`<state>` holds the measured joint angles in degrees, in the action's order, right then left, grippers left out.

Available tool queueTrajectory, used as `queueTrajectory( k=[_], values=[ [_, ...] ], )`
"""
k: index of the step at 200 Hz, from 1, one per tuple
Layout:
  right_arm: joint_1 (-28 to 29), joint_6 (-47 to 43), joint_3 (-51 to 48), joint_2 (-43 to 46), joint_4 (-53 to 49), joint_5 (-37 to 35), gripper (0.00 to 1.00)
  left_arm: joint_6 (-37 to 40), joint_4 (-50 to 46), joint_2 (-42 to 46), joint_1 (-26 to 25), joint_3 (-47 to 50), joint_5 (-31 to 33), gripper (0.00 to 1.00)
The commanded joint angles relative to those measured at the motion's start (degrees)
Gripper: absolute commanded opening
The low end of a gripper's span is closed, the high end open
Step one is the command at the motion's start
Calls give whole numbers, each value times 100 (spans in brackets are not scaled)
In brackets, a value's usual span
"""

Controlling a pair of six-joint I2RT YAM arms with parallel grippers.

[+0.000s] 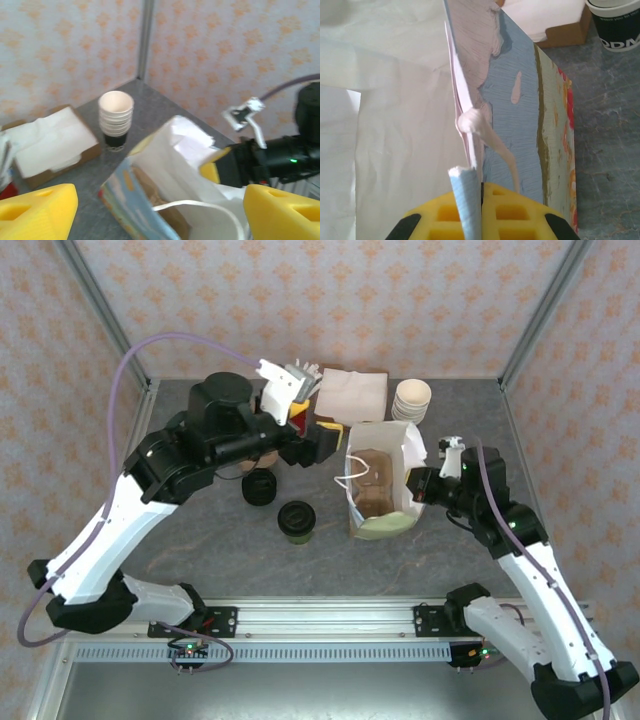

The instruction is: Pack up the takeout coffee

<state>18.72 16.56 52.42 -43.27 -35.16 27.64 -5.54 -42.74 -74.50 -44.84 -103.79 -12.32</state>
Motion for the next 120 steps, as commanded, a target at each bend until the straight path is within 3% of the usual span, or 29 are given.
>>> queueTrajectory(
  k=[1,52,120],
  values=[
    [73,-383,-191,389,578,313,0,-80,143,256,171,407,488,88],
    [402,-759,-668,897,1006,470,0,-152,126,625,438,1027,599,88],
    [553,-807,-791,980,1095,111,0,-259,241,751,719,1449,397,89]
  ],
)
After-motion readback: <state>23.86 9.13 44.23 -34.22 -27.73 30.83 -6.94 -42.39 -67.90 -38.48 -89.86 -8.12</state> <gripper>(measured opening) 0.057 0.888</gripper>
